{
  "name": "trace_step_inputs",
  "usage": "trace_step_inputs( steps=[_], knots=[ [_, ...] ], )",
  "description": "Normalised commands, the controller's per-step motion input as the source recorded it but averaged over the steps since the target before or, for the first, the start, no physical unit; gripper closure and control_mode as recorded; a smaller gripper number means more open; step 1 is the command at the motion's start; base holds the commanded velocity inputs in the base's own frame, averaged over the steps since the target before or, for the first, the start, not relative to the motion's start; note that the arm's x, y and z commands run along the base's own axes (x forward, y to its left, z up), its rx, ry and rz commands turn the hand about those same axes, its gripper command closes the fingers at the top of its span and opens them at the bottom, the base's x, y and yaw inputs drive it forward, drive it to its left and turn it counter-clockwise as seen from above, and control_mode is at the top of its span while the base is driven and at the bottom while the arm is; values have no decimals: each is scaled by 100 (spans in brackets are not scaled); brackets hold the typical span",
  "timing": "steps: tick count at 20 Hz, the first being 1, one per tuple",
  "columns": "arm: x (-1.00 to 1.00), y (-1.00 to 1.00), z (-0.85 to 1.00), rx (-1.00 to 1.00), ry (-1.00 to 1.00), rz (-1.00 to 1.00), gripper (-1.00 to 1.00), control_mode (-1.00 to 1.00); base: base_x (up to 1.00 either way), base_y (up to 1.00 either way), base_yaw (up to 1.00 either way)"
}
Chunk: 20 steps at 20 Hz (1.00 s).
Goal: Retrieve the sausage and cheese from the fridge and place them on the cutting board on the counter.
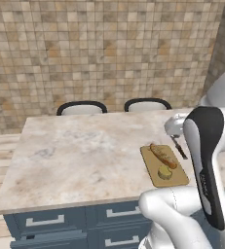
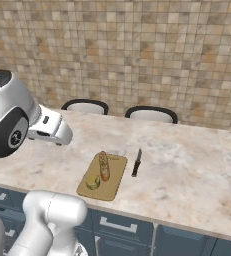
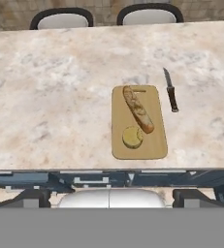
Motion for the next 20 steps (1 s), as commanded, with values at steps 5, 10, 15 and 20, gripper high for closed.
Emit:
trace_step_inputs(
  steps=[5,10,15,20],
  knots=[
    [-31,-2,27,0,0,-9,-100,-100,0,0,0],
    [-6,0,0,0,0,-1,-100,100,-29,12,-1],
    [0,0,0,0,0,0,-100,100,-29,12,0],
    [0,0,0,0,0,0,-100,100,-49,48,0]
  ],
)
